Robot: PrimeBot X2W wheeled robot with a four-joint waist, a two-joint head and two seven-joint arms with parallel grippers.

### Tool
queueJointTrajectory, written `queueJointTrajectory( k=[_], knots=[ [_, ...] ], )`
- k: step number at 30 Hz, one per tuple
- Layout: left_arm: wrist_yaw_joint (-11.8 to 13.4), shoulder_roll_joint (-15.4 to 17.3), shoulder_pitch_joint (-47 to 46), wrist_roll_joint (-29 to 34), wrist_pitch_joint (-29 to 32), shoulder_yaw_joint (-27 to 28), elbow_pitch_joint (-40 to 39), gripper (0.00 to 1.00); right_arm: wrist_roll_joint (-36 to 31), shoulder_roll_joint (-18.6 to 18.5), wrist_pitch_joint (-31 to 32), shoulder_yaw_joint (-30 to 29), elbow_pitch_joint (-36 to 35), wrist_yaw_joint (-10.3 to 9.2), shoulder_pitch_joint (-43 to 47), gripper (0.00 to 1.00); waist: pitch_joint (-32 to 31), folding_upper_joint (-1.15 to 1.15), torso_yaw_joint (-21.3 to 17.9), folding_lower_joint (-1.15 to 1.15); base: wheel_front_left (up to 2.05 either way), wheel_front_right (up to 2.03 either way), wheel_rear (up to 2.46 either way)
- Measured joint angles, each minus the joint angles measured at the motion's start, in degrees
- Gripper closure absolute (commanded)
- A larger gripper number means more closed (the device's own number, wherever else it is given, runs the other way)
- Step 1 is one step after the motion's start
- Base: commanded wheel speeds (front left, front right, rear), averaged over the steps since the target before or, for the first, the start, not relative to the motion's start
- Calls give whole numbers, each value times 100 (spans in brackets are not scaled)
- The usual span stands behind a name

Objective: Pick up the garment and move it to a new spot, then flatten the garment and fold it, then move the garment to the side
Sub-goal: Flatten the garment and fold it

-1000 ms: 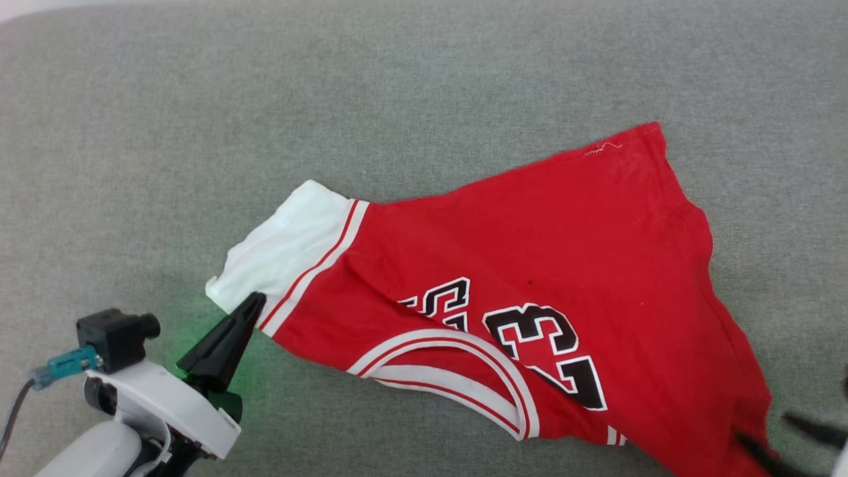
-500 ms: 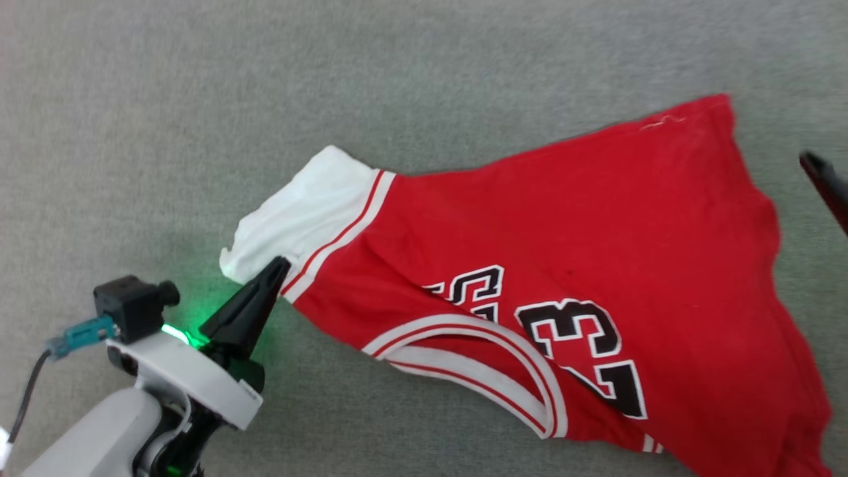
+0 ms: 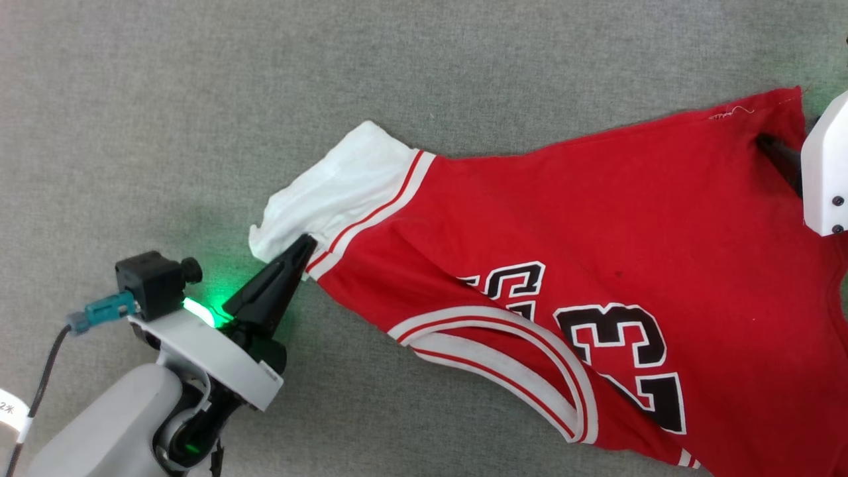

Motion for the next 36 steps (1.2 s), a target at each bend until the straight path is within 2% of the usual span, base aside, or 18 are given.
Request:
queueJointTrajectory(
  k=[1, 2, 6, 9, 14, 18, 21, 25, 29, 33, 36],
  knots=[
    [0, -7, -2, -22, 0, 0, 10, 100, 32, -5, -42, 14, 31, 0, 0, 94, -13, 0, -1, 0, 0, 0, 0],
    [0, -13, -2, -59, 0, 0, 7, 100, 46, -4, -91, 26, 71, 0, 0, 100, -32, 0, -4, 0, 0, 0, 0],
    [1, 68, -10, -285, 1, -60, -103, 100, 140, 70, -477, -27, 146, 2, 2, 100, -99, 0, -62, 0, 0, 0, 0],
    [1, 213, -288, -431, 2, -90, -176, 100, 236, 201, -907, -385, 196, 1, -98, 100, -147, 0, -113, 0, 0, 0, 0],
    [1, 408, -1524, -620, 183, 41, -81, 100, 175, 370, -1462, -1029, 358, 1, -766, 100, -142, 0, -231, 0, 0, 0, 0],
    [1, 480, -2781, -850, 512, 268, 290, 100, -24, 824, -1840, -1503, 724, 1, -1703, 100, -24, 0, -380, 0, 0, 0, 0],
    [0, 327, -3893, -983, 689, 475, 804, 100, -369, 1029, -2293, -1814, 1045, 2, -2508, 100, 134, 0, -487, 0, 0, 0, 0],
    [0, -7, -5393, -1031, 834, 692, 1541, 100, -968, 1578, -3257, -2428, 1474, 2, -3646, 100, 316, 0, -671, 0, 0, 0, 0],
    [-1, -276, -6648, -957, 721, 882, 2247, 100, -1607, 1870, -4014, -2718, 1829, 3, -4408, 100, 461, 0, -872, 0, 0, 0, 0],
    [-2, -437, -7379, -932, 535, 914, 2658, 100, -1984, 2019, -4587, -3033, 2186, 8, -4914, 100, 535, 0, -1040, 0, 0, 0, 0],
    [-2, -503, -7313, -1149, 482, 827, 2717, 100, -2096, 2027, -4712, -3017, 2566, 8, -4917, 100, 528, 0, -1090, 0, 0, 0, 0]
  ],
)
